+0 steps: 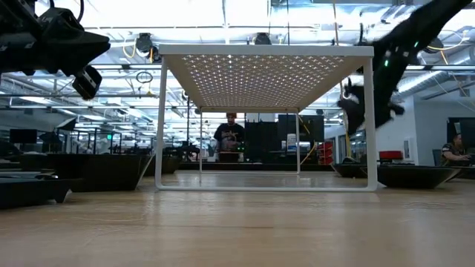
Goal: Pick & Place Mini shaped plates
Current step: Put the black leaf-shaped plate on the shelf
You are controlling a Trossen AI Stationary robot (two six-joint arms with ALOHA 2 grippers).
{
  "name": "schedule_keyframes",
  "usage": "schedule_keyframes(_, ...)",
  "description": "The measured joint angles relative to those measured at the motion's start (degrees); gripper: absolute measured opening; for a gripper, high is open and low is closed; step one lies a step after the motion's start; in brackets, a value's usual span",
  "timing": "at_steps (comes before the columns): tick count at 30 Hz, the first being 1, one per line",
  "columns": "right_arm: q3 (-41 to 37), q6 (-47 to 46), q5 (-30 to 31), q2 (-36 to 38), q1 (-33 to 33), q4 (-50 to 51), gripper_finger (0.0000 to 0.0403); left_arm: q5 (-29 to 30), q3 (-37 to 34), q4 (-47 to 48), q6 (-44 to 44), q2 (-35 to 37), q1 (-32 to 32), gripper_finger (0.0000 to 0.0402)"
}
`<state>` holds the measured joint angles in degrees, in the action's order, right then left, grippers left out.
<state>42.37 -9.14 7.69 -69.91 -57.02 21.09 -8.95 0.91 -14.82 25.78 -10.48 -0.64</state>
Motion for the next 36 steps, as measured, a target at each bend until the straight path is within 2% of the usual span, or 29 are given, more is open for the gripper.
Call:
schedule_keyframes(4, 0.0, 1.4, -7.9, -6.8, -4.7, -0.7, 0.0257, 0.0, 0.0, 0.0, 0.0, 0.0, 0.0, 0.0031)
schedule_keyframes(8, 0.0, 2.8, -11.9, -9.5, -5.4, -4.2, 0.0244, 0.0, 0.0, 0.0, 0.0, 0.0, 0.0, 0.0031)
schedule_keyframes(14, 0.0, 3.9, -12.0, -10.1, -5.4, -7.4, 0.0234, 0.0, 0.0, 0.0, 0.0, 0.0, 0.0, 0.0031)
schedule_keyframes(19, 0.0, 5.5, -9.2, -10.1, -5.4, -7.4, 0.0231, 0.0, 0.0, 0.0, 0.0, 0.0, 0.0, 0.0031)
schedule_keyframes(24, 0.0, 5.8, -9.3, -10.2, -5.4, -6.2, 0.0231, 0.0, 0.0, 0.0, 0.0, 0.0, 0.0, 0.0031)
schedule_keyframes(36, 0.1, 7.1, -9.7, -17.1, -3.8, -10.5, 0.0231, 0.0, 0.0, 0.0, 0.0, 0.0, 0.0, 0.0031)
